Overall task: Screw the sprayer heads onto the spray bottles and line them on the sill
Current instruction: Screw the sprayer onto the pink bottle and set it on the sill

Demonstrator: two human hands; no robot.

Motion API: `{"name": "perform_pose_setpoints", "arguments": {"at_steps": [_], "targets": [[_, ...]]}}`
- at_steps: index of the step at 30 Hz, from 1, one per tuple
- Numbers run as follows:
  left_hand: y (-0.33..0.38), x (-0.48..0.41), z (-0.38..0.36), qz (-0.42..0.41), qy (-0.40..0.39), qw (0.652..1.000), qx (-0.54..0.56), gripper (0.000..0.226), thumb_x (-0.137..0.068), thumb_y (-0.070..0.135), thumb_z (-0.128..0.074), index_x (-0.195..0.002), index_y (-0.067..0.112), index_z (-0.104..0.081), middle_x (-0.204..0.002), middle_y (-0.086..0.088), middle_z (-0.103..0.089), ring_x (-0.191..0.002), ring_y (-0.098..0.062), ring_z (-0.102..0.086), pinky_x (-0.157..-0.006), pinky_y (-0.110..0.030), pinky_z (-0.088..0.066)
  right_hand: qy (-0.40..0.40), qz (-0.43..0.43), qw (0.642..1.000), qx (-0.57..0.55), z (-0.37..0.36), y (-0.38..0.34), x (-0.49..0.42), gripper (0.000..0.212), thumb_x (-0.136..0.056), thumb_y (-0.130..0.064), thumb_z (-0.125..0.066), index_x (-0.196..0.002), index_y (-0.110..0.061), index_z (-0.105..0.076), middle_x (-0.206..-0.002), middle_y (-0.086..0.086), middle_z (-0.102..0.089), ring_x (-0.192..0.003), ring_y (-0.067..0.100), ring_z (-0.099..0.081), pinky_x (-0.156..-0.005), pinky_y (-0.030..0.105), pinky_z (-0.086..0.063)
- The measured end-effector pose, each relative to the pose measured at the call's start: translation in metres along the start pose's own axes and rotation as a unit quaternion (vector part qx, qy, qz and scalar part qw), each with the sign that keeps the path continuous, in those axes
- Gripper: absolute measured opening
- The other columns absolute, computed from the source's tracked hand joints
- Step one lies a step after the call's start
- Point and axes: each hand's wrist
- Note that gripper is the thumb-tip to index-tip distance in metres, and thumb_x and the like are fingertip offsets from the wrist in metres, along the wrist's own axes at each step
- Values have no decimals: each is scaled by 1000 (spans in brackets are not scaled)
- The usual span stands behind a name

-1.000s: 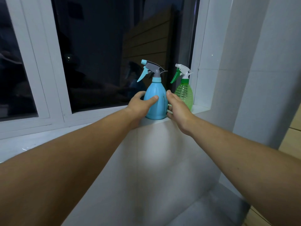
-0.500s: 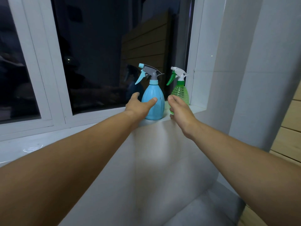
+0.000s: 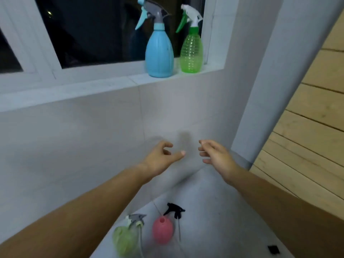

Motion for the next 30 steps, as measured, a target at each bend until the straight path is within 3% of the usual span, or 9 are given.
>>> {"name": "perform_pose_setpoints", "arguments": {"at_steps": [5, 12, 17, 19, 20, 22, 24, 27, 30], "targets": [[-101, 8, -41, 109, -88, 990, -25, 103, -81, 42, -85, -160, 20, -24, -162, -12, -35, -145, -29, -42, -105, -33, -41, -56, -127, 989, 55, -14, 107, 24, 38, -99, -38, -50, -107, -2, -61, -116, 21, -62, -93, 18, -61, -87, 39, -50], [-198, 20, -75, 145, -99, 982, -71, 133, -67, 40, -95, -164, 24, -6, -172, -3, -16, -155, -25, -27, -118, -38, -38, -67, -219, 971, 73, -34, 197, 29, 31, -90, -44, -63, -108, -19, -64, -109, 11, -67, -103, 29, -67, -94, 46, -56], [-244, 13, -96, 143, -45, 989, -6, 109, -71, 6, -93, -156, 23, -28, -145, 0, -45, -117, -11, -49, -85, -22, -48, -76, -257, 957, 109, -63, 254, 8, 31, -83, -38, -73, -105, -17, -64, -106, 12, -67, -95, 31, -68, -89, 43, -55], [-267, 7, -104, 139, -18, 990, -31, 77, -61, 11, -96, -121, 36, -53, -114, 13, -58, -99, -9, -59, -77, -21, -55, -85, -251, 954, 143, -78, 275, -6, 22, -83, -34, -73, -95, -17, -65, -93, 7, -65, -82, 25, -63, -78, 38, -54], [-277, 5, -108, 134, 9, 990, -36, 67, -55, 20, -95, -108, 36, -57, -107, 13, -61, -96, -13, -64, -76, -28, -60, -92, -243, 952, 164, -86, 285, -13, 19, -83, -33, -72, -91, -17, -66, -84, 4, -63, -76, 21, -60, -69, 32, -50], [-293, 2, -115, 131, 39, 989, -55, 75, -52, 33, -92, -120, 33, -59, -118, 8, -60, -108, -20, -63, -86, -45, -61, -81, -217, 953, 193, -101, 302, -25, 19, -83, -33, -72, -87, -15, -68, -78, 1, -61, -70, 16, -57, -61, 25, -42], [-302, -1, -121, 126, 55, 988, -75, 91, -58, 34, -91, -139, 26, -50, -131, 7, -51, -120, -19, -55, -102, -45, -53, -53, -194, 959, 199, -113, 318, -35, 30, -82, -33, -75, -101, -10, -71, -92, 3, -66, -80, 16, -60, -70, 23, -43], [-311, -5, -127, 116, 71, 988, -70, 85, -56, 41, -87, -132, 26, -53, -129, 1, -58, -116, -21, -60, -101, -47, -53, -42, -205, 960, 188, -128, 333, -43, 55, -73, -40, -81, -117, -10, -66, -107, 13, -64, -90, 25, -67, -78, 29, -53], [-319, -10, -128, 121, 67, 989, -46, 89, -55, 39, -86, -135, 24, -52, -128, -2, -59, -116, -23, -61, -100, -48, -54, -42, -189, 956, 222, -137, 349, -48, 44, -63, -46, -79, -92, -16, -69, -95, 16, -70, -87, 31, -70, -78, 40, -60]]}}
Point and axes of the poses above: each hand's wrist, its own x-axis away from the middle knuckle, its own z-axis out of the back of the hand, y = z × x
